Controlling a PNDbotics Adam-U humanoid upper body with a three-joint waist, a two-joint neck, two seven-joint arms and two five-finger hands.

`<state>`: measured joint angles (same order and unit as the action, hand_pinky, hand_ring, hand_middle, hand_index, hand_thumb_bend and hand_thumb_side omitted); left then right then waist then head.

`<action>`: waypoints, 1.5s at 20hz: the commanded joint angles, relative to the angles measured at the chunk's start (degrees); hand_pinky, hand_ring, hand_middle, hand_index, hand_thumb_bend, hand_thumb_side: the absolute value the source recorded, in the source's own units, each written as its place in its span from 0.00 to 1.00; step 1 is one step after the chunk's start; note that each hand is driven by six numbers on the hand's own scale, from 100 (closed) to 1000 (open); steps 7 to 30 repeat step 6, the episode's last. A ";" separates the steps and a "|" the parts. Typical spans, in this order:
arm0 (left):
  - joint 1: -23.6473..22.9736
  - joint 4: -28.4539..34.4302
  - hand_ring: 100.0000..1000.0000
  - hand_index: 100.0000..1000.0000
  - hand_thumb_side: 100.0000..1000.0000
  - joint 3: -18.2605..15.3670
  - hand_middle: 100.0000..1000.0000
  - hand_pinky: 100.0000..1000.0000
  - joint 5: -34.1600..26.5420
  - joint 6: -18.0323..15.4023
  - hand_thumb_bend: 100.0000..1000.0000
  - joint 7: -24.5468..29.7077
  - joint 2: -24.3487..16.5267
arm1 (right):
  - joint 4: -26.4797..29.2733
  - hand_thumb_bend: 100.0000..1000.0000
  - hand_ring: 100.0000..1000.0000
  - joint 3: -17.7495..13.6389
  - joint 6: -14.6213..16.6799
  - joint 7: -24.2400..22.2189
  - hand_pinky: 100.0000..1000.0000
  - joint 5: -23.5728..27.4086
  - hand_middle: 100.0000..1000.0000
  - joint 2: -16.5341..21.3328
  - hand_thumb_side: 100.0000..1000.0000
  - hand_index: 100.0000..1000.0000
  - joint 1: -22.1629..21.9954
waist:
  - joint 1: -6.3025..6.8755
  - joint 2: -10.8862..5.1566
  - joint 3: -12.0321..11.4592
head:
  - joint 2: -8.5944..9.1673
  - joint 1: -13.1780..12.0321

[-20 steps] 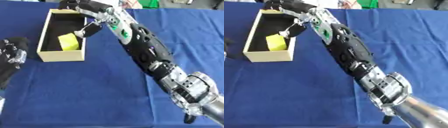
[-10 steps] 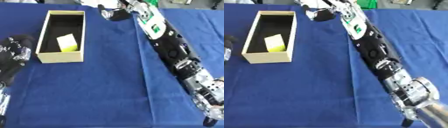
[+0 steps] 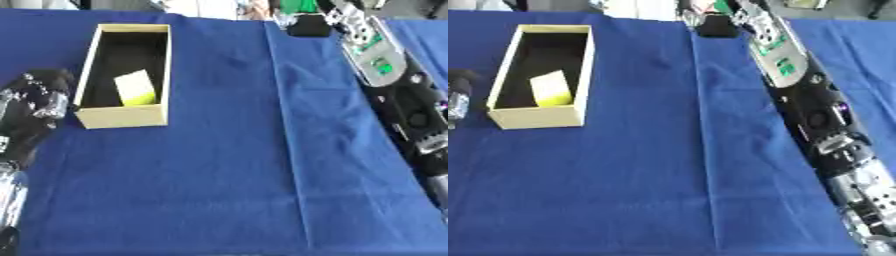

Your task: Pick up objects on the table and place them in the box.

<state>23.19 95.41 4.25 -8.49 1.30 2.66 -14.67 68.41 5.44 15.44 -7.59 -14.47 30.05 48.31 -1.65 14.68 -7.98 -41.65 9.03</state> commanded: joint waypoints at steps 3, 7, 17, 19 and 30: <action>0.33 0.92 0.80 0.67 0.16 -0.88 0.62 0.50 -0.17 -0.13 0.00 -0.50 -1.40 | 4.35 0.00 1.00 -2.60 -1.22 2.70 0.92 1.59 0.94 6.10 0.21 0.96 -3.16 | 0.13 -0.99 0.38 | 0.37 -0.63; 0.16 0.88 0.80 0.67 0.16 -0.98 0.62 0.50 -0.15 -0.12 0.00 -0.59 -1.46 | 5.26 0.00 1.00 -4.40 -1.96 4.52 0.91 2.36 0.93 7.82 0.19 0.96 -6.72 | 0.18 -0.99 1.00 | 0.25 -0.87; 0.16 0.88 0.80 0.67 0.16 -0.98 0.62 0.50 -0.15 -0.12 0.00 -0.59 -1.46 | 5.26 0.00 1.00 -4.40 -1.96 4.52 0.91 2.36 0.93 7.82 0.19 0.96 -6.72 | 0.18 -0.99 1.00 | 0.25 -0.87; 0.16 0.88 0.80 0.67 0.16 -0.98 0.62 0.50 -0.15 -0.12 0.00 -0.59 -1.46 | 5.26 0.00 1.00 -4.40 -1.96 4.52 0.91 2.36 0.93 7.82 0.19 0.96 -6.72 | 0.18 -0.99 1.00 | 0.25 -0.87; 0.16 0.88 0.80 0.67 0.16 -0.98 0.62 0.50 -0.15 -0.12 0.00 -0.59 -1.46 | 5.26 0.00 1.00 -4.40 -1.96 4.52 0.91 2.36 0.93 7.82 0.19 0.96 -6.72 | 0.18 -0.99 1.00 | 0.25 -0.87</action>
